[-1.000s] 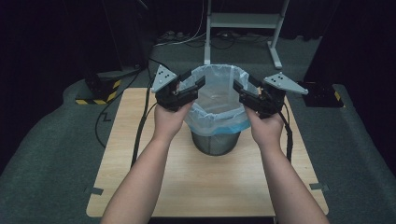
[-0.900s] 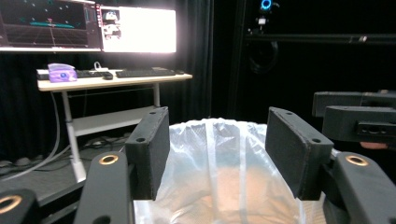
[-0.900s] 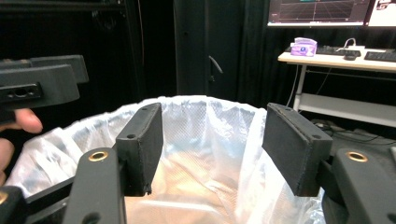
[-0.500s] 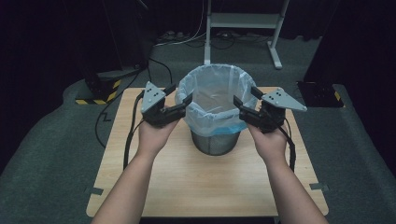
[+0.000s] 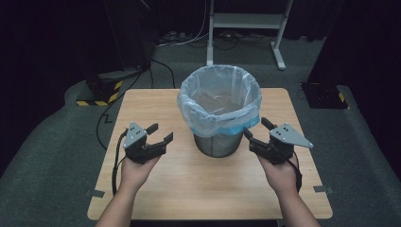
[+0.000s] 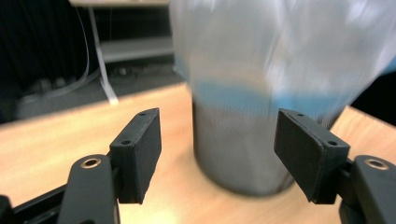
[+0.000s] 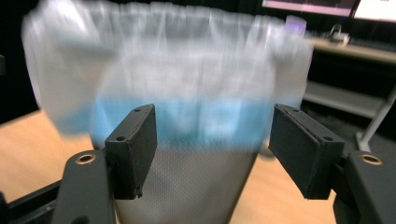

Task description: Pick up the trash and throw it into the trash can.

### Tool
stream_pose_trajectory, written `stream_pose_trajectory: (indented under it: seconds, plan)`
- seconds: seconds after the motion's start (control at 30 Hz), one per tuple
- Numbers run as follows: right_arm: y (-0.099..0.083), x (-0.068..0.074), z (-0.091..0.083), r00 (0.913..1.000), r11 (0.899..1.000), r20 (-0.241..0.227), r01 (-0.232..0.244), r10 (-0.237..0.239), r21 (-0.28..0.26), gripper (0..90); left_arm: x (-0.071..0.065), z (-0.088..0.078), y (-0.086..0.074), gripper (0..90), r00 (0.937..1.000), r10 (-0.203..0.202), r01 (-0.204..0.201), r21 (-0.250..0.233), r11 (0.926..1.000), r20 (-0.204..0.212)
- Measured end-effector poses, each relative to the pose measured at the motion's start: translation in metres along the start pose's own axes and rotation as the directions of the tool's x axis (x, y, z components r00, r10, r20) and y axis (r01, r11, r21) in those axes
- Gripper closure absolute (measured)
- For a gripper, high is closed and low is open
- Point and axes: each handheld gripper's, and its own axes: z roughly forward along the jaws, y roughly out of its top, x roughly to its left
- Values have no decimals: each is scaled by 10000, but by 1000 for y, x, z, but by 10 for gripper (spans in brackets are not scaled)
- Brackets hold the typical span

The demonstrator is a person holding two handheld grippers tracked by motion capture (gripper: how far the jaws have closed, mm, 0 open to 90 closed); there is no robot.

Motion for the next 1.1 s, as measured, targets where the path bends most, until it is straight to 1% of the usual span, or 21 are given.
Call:
stream_pose_trajectory:
  seconds: [0.13, 0.17, 0.2, 0.27, 0.37, 0.47, 0.5, 0.53, 0.6, 0.63, 0.67, 0.7, 0.73, 0.77, 0.8, 0.9, 0.93, 0.97, 1.0, 1.07, 1.1]
  plan:
    - [-35, -3, 9, 9997, 9955, 14, -253, 253, 915, 319, 16, 0, -30, 313, 9985, -433, 458, 765, 9960, -345]
    - [-35, -3, 9, 9997, 9955, 14, -253, 253, 915, 319, 16, 0, -30, 311, 9985, -433, 458, 765, 9960, -345]
    - [-52, -6, 14, 9993, 9896, 14, -379, 381, 1390, 322, 23, 1, -46, 308, 9975, -354, 430, 1286, 9908, -610]
    - [-67, -8, 19, 9991, 9833, 52, -428, 426, 1768, 322, 30, 2, -61, 306, 9957, -273, 409, 1572, 9867, -881]
    - [-93, -11, 25, 9990, 9653, 105, -453, 441, 2572, 322, 39, 1, -82, 305, 9920, 42, 245, 2247, 9741, -1265]
    - [-117, -14, 27, 9983, 9443, 245, -573, 522, 3241, 322, 46, 1, -101, 290, 9834, 180, 303, 2611, 9648, -1806]
    - [-123, -15, 27, 9983, 9379, 237, -574, 524, 3422, 325, 49, -1, -106, 287, 9808, 318, 264, 2926, 9559, -1924]
    - [-130, -16, 26, 9982, 9321, 251, -592, 537, 3574, 327, 51, -2, -111, 282, 9766, 233, 429, 2998, 9530, -2137]
    - [-144, -19, 26, 9982, 9156, 223, -595, 552, 3976, 326, 55, -6, -119, 275, 9714, 332, 516, 3457, 9369, -2350]
    - [-148, -19, 25, 9972, 9097, 263, -742, 695, 4087, 323, 56, -8, -124, 275, 9682, 365, 538, 3485, 9358, -2474]
    - [-153, -20, 25, 9968, 8996, 261, -788, 749, 4295, 316, 56, -8, -124, 256, 9682, 365, 538, 3485, 9358, -2474]
    - [-159, -20, 25, 9962, 8893, 271, -866, 833, 4490, 304, 51, -9, -129, 247, 9674, 380, 439, 3136, 9485, -2505]
    - [-162, -21, 26, 9959, 8781, 222, -874, 872, 4704, 298, 46, -9, -133, 218, 9667, 857, -16, 3293, 9442, -2412]
    - [-163, -21, 27, 9944, 8621, 229, -1006, 1028, 4967, 280, 45, -9, -134, 182, 9676, 1029, -163, 3492, 9369, -2307]
    - [-162, -20, 28, 9951, 8637, 212, -946, 968, 4950, 278, 43, -8, -136, 169, 9674, 854, -27, 3275, 9448, -2385]
    - [-162, -18, 30, 9966, 8642, 254, -812, 790, 4965, 274, 43, -8, -136, 164, 9638, 807, 53, 3206, 9472, -2543]
    - [-161, -16, 32, 9958, 8596, 347, -907, 847, 5028, 272, 44, -9, -136, 157, 9598, 782, 112, 3154, 9489, -2696]
    - [-162, -16, 32, 9957, 8635, 408, -927, 835, 4958, 272, 43, -9, -136, 158, 9594, 649, 216, 3007, 9535, -2745]
    - [-162, -16, 32, 9956, 8624, 423, -936, 836, 4974, 272, 44, -10, -135, 158, 9595, 823, 96, 3234, 9462, -2695]
    - [-162, -15, 32, 9954, 8627, 468, -960, 838, 4965, 272, 45, -12, -135, 160, 9599, 882, 58, 3333, 9428, -2661]
    - [-162, -15, 32, 9957, 8645, 467, -930, 805, 4939, 272, 45, -11, -135, 161, 9599, 850, 81, 3296, 9441, -2673]
